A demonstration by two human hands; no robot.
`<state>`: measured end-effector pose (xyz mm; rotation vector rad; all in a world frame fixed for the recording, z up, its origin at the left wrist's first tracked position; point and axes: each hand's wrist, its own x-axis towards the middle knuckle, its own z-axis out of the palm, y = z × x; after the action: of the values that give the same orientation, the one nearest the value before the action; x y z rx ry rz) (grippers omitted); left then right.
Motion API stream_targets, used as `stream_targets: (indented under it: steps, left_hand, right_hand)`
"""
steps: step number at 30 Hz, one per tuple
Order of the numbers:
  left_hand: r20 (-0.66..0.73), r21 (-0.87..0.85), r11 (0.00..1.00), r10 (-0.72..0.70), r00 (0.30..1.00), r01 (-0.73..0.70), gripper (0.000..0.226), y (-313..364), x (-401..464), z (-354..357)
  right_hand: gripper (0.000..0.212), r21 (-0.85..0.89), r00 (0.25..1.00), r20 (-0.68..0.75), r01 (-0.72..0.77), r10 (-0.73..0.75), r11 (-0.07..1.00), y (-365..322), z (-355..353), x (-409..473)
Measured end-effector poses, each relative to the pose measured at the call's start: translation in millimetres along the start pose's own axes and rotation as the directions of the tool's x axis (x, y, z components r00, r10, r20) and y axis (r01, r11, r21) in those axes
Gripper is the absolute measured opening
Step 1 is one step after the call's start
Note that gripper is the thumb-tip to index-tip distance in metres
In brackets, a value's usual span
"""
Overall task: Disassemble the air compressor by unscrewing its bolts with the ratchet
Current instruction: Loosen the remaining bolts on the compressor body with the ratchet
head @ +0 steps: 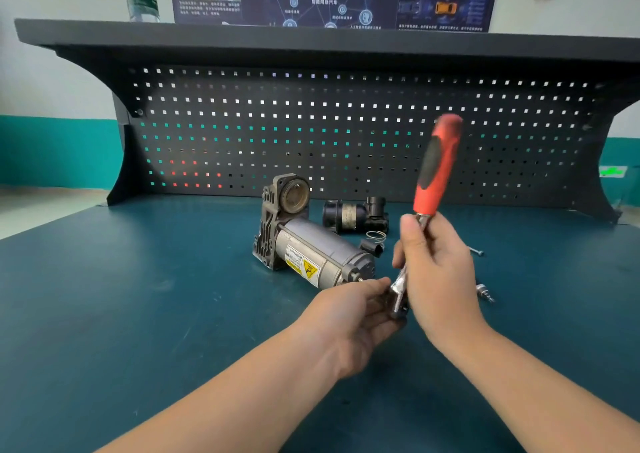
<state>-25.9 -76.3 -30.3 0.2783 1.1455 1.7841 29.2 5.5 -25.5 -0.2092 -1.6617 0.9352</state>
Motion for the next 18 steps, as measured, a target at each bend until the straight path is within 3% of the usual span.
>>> stream_targets:
  steps: [2,5,6,8,11,13,15,16,18]
  left_hand:
    - [0.029,0.011,1.000,0.002,1.000,-0.002,0.016,1,-1,0]
    - [0.125,-0.027,0.999,0.025,0.992,-0.022,0.024,0,-5,0]
    - [0.155,-0.046,0.998,0.045,0.987,-0.038,0.025,0,-6,0]
    - [0.144,-0.024,0.999,0.041,0.989,-0.038,0.026,1,-7,0]
    - [0.064,0.030,0.999,-0.012,0.998,0.010,0.023,3,-1,-2]
    - [0.039,0.037,0.999,-0.019,0.999,0.018,0.014,4,0,-1]
    - [0.018,0.033,0.999,-0.017,1.000,0.017,0.012,3,1,-2]
    - [0.013,0.031,0.999,-0.017,1.000,0.017,0.011,2,1,-1]
    - [0.004,0.024,1.000,-0.020,1.000,0.020,0.010,1,2,0]
  right_hand:
    - [0.024,-0.118,0.953,0.140,0.285,-0.268,0.951,-6,-1,-4]
    - [0.031,-0.264,0.764,0.360,0.635,-0.536,0.726,-9,-1,-8]
    - [0.035,-0.283,0.729,0.393,0.676,-0.560,0.681,-8,-1,-9]
    - [0.033,-0.291,0.758,0.359,0.645,-0.545,0.706,-6,-1,-11]
    - [0.018,-0.169,0.943,0.162,0.316,-0.290,0.934,-5,1,-9]
    - [0.026,-0.065,0.999,0.041,0.035,-0.032,0.997,0,0,-1]
    - [0.032,0.006,0.966,-0.049,-0.252,0.252,0.968,6,-2,7]
    - [0.033,0.071,0.909,-0.074,-0.405,0.409,0.912,11,-3,11]
    - [0.032,0.276,0.724,-0.069,-0.648,0.687,0.710,20,-4,15]
